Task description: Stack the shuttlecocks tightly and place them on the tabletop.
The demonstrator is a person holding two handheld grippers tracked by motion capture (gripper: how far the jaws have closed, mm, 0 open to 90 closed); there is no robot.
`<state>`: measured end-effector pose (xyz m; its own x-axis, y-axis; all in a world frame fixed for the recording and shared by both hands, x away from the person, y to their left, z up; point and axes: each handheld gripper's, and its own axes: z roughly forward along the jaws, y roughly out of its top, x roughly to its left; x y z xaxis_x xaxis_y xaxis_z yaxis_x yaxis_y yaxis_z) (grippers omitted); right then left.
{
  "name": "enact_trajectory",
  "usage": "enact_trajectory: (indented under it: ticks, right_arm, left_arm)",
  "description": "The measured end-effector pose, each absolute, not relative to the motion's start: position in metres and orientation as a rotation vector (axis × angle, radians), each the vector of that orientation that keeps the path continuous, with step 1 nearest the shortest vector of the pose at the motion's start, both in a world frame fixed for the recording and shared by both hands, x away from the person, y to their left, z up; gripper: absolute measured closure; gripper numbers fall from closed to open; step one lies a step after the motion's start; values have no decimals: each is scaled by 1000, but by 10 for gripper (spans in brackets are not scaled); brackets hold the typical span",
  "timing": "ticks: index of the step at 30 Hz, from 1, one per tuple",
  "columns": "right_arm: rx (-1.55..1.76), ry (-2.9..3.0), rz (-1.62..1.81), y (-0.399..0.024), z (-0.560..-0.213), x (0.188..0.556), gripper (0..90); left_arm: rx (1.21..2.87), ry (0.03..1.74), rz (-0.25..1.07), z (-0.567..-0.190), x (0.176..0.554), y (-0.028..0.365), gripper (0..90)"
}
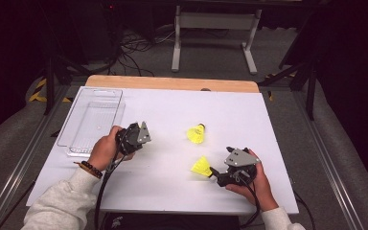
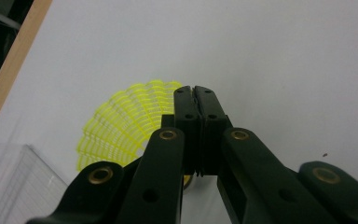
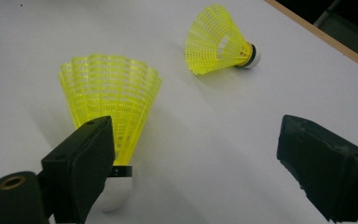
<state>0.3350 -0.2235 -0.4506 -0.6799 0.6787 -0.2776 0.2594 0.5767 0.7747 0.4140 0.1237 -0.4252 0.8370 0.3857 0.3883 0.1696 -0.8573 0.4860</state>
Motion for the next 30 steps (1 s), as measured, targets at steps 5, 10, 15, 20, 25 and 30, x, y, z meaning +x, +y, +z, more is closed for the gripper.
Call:
enact_trajectory:
  ticks: [5,10,15,20,25,30]
  right_arm:
    - [745,2251,973,-224,-451,335,120]
    - [735,2266,964,-223,-452,335,120]
    - [709,2306,972,-218,-453,333,121]
    - [703,2320,984,-216,-452,332,119]
    - [713,2314,986,-217,-451,332,119]
    - [714,2314,987,-217,-451,333,119]
  left_arm:
    - [2571,368,601,-429,412,117,882]
    - [2542,351,545,-434,411,111,850]
    - [2556,331,479,-442,412,103,823]
    - [2530,352,433,-445,413,98,768]
    - [2492,364,435,-443,415,98,757]
    - [2418,368,393,-435,414,103,726]
